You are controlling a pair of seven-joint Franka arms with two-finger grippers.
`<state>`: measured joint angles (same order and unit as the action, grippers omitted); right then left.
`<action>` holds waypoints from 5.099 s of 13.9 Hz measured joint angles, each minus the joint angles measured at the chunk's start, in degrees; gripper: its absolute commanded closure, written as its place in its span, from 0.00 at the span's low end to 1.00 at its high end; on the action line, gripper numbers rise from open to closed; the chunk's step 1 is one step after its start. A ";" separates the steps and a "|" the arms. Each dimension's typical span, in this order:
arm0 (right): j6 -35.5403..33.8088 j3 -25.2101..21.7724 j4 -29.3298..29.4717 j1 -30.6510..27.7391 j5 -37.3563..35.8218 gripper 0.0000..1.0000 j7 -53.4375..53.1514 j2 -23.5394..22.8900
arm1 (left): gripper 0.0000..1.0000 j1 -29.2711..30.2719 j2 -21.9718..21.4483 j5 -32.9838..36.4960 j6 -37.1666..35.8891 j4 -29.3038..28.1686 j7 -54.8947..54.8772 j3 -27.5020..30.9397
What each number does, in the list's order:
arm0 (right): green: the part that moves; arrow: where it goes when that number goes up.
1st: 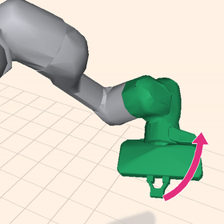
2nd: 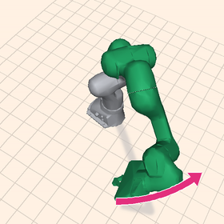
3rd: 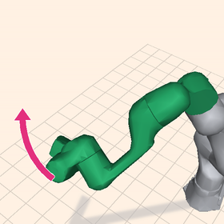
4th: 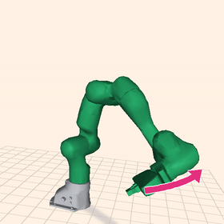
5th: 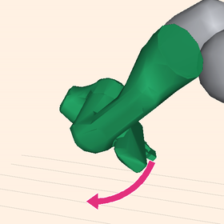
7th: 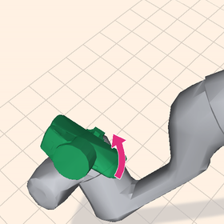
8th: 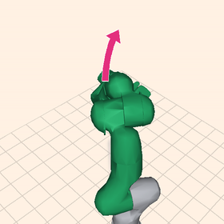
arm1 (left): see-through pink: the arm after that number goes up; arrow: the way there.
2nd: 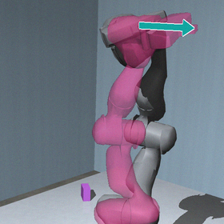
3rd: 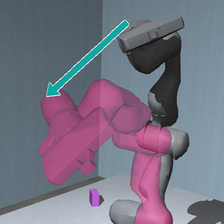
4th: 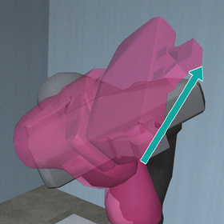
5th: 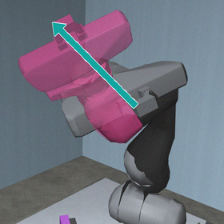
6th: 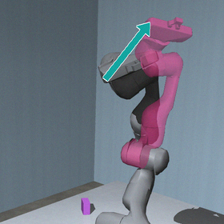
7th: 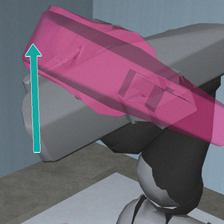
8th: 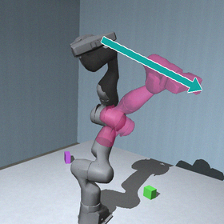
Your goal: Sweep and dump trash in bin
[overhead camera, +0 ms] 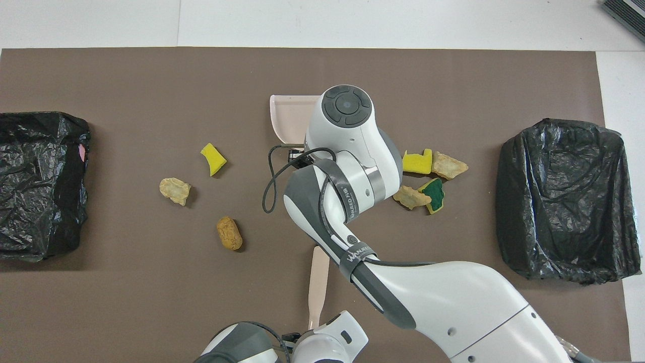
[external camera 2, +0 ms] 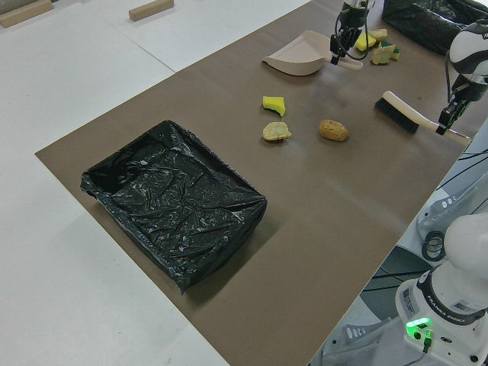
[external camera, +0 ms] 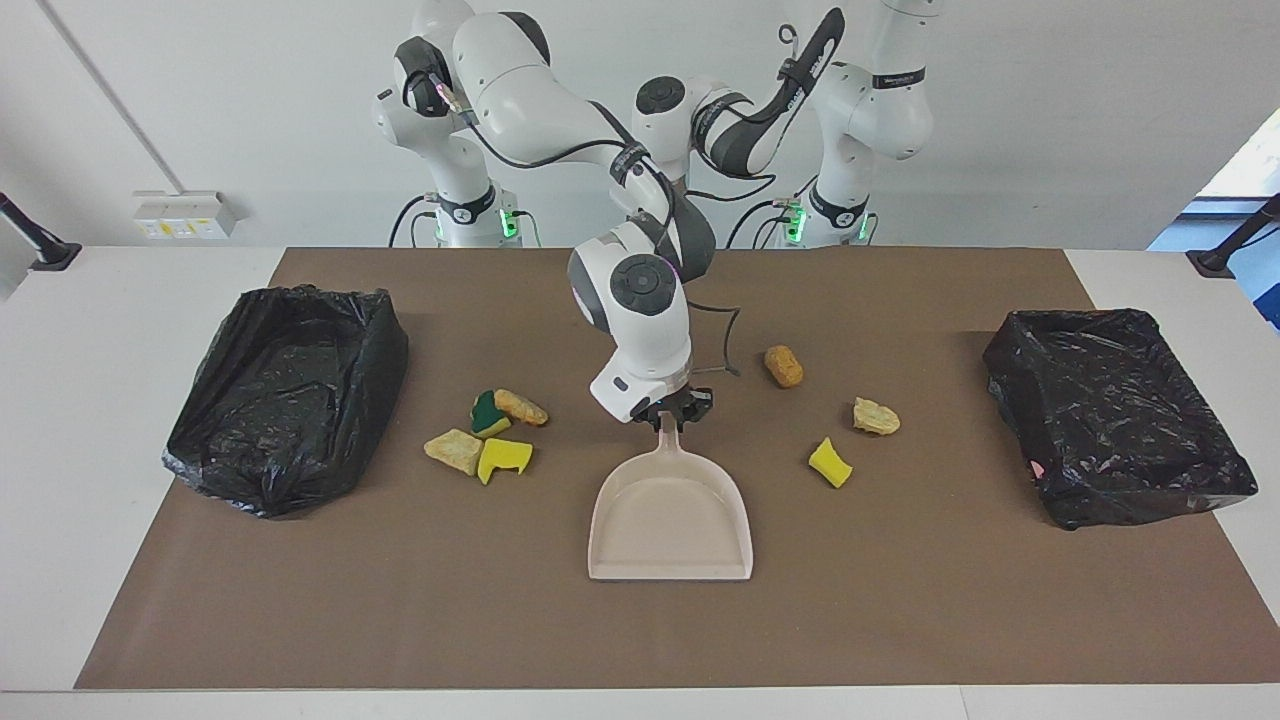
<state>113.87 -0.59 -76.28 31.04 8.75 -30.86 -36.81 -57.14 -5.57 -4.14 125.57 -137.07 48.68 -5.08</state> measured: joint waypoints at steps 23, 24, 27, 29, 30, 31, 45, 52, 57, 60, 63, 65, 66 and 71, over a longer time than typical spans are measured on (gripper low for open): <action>-12.36 -0.05 -17.89 -7.39 -6.86 1.00 73.48 19.35 | 1.00 54.66 -1.17 5.10 -10.27 8.09 -53.96 1.81; -12.36 -0.02 -18.23 -6.71 -8.08 1.00 74.40 19.35 | 1.00 57.16 -0.63 5.58 -9.91 8.22 -56.72 1.86; -12.22 0.01 -19.48 -4.12 -8.74 1.00 74.57 19.55 | 1.00 61.03 0.71 6.65 -9.76 8.29 -62.07 1.83; -10.24 0.02 -21.83 -3.28 -8.80 1.00 74.24 20.30 | 1.00 61.25 0.96 6.78 -9.90 7.01 -62.52 1.63; -9.00 0.01 -23.27 -2.92 -8.81 1.00 74.24 20.62 | 1.00 61.24 0.85 6.78 -10.28 6.15 -62.47 1.36; -8.06 0.02 -24.52 -2.52 -8.81 1.00 74.23 20.79 | 1.00 61.13 0.40 6.78 -10.90 4.98 -61.87 0.95; -3.54 -0.15 -30.63 0.34 -9.03 1.00 69.61 21.94 | 1.00 37.70 -6.69 -13.23 -11.57 -2.20 -26.10 -0.47; -3.54 -0.17 -30.76 0.25 -9.12 1.00 69.61 21.99 | 1.00 27.35 -2.00 -16.34 -5.50 3.17 -25.97 -0.68; -3.55 -0.17 -30.81 0.25 -9.14 1.00 69.61 22.00 | 1.00 24.15 -1.88 -16.20 -9.56 8.04 -26.58 -0.28; -3.55 -0.17 -30.81 0.25 -9.14 1.00 69.61 22.03 | 1.00 30.02 -2.43 -12.37 -16.73 11.46 -32.10 1.32; -3.55 -0.17 -30.82 0.25 -9.14 1.00 69.61 22.06 | 1.00 39.93 -2.14 -7.78 -18.23 12.78 -41.09 2.14; -3.55 -0.17 -30.84 0.25 -9.14 1.00 69.61 22.06 | 1.00 46.96 -1.20 -4.29 -17.89 13.24 -49.86 2.35; -3.55 -0.17 -30.84 0.25 -9.14 1.00 69.61 22.06 | 1.00 50.05 -0.12 -1.88 -17.61 13.98 -54.14 2.44; -3.55 -0.17 -30.85 0.25 -9.14 1.00 69.61 22.07 | 1.00 55.72 9.38 4.53 -15.92 20.55 -68.76 2.35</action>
<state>110.32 -0.76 -107.13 31.28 -0.39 38.75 -14.74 -1.42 3.80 0.38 109.65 -116.52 -20.08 -2.73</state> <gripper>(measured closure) 0.674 0.749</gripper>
